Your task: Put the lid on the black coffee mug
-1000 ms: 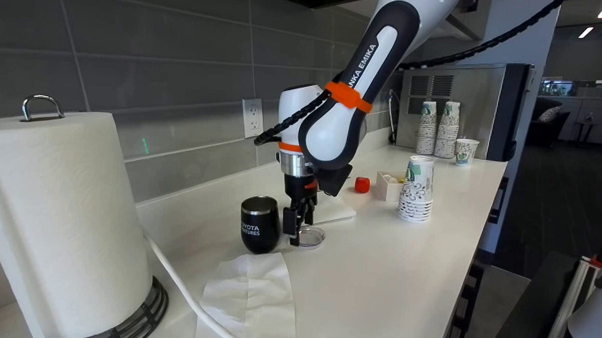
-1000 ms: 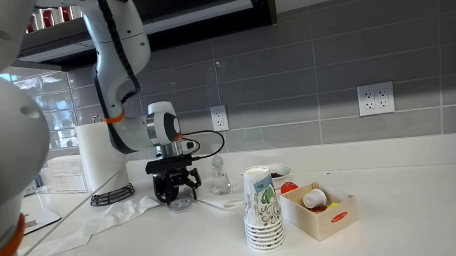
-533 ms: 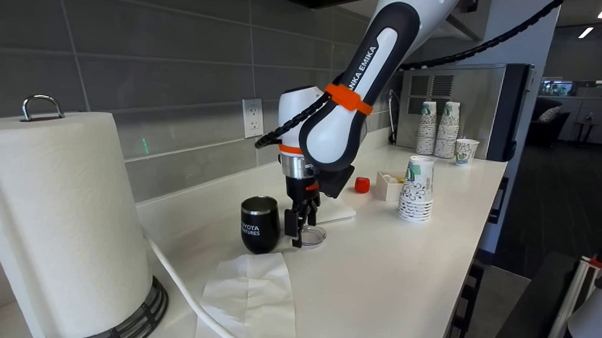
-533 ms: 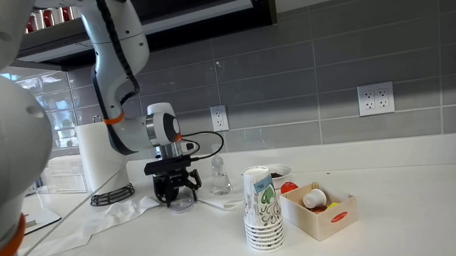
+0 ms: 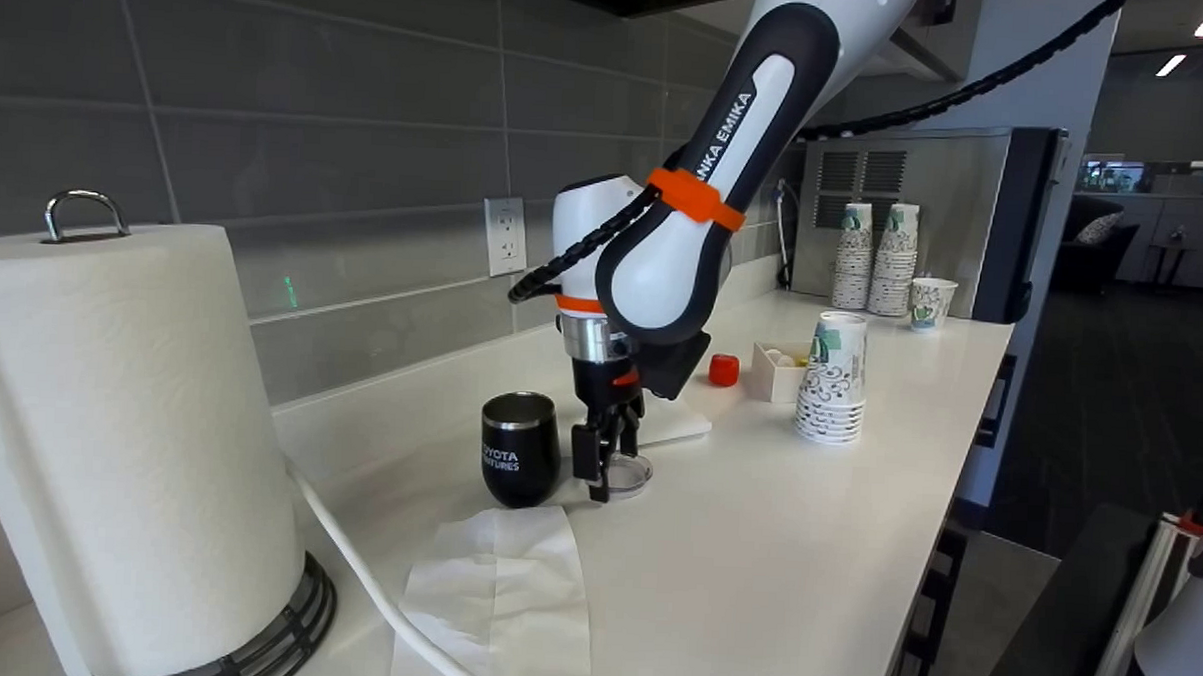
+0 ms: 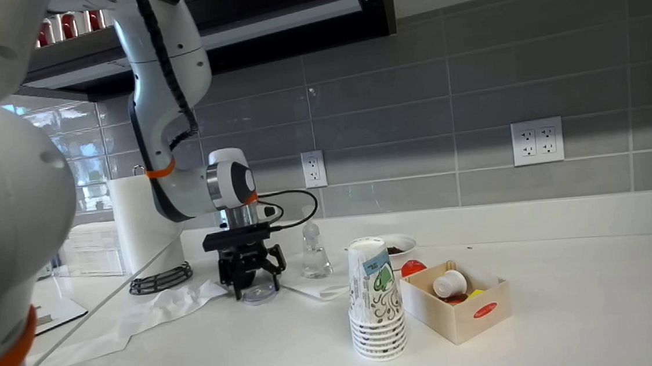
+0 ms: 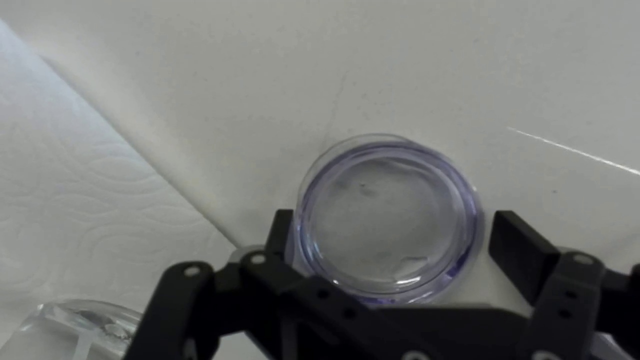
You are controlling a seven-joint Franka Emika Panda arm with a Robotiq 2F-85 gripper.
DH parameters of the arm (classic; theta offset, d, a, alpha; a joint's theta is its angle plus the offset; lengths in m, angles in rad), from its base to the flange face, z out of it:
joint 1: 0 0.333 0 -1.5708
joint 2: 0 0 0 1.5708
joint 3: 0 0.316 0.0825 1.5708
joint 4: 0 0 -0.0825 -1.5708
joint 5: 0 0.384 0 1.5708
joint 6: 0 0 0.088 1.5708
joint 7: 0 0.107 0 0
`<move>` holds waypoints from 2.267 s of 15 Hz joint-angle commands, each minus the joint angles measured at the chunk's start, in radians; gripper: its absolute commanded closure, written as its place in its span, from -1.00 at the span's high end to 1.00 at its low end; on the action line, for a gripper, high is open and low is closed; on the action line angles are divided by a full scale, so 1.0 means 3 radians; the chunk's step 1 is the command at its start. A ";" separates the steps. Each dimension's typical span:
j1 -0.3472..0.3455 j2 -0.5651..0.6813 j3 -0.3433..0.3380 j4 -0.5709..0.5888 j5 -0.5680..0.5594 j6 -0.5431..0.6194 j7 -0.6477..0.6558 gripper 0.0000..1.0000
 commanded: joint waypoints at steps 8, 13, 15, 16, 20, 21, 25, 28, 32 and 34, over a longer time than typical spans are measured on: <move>0.0062 -0.0151 -0.0057 -0.0063 -0.0095 -0.0098 0.0145 0.24; -0.0003 -0.0483 -0.0022 -0.0209 -0.0057 -0.0205 0.0091 0.24; -0.0015 -0.0631 -0.0011 -0.0252 -0.0075 -0.0282 0.0091 0.24; -0.0025 -0.0692 0.0005 -0.0262 -0.0070 -0.0303 0.0077 0.24; -0.0028 -0.0865 0.0071 -0.0211 -0.0098 -0.0367 0.0033 0.24; -0.0026 -0.0884 0.0090 -0.0172 -0.0104 -0.0385 0.0015 0.24; -0.0015 -0.0861 0.0184 0.0035 -0.0120 -0.0487 -0.0133 0.24; -0.0002 -0.0778 0.0256 0.0232 -0.0134 -0.0594 -0.0278 0.24; -0.0002 -0.0703 0.0324 0.0421 -0.0120 -0.0691 -0.0453 0.24; 0.0002 -0.0654 0.0342 0.0491 -0.0124 -0.0735 -0.0523 0.24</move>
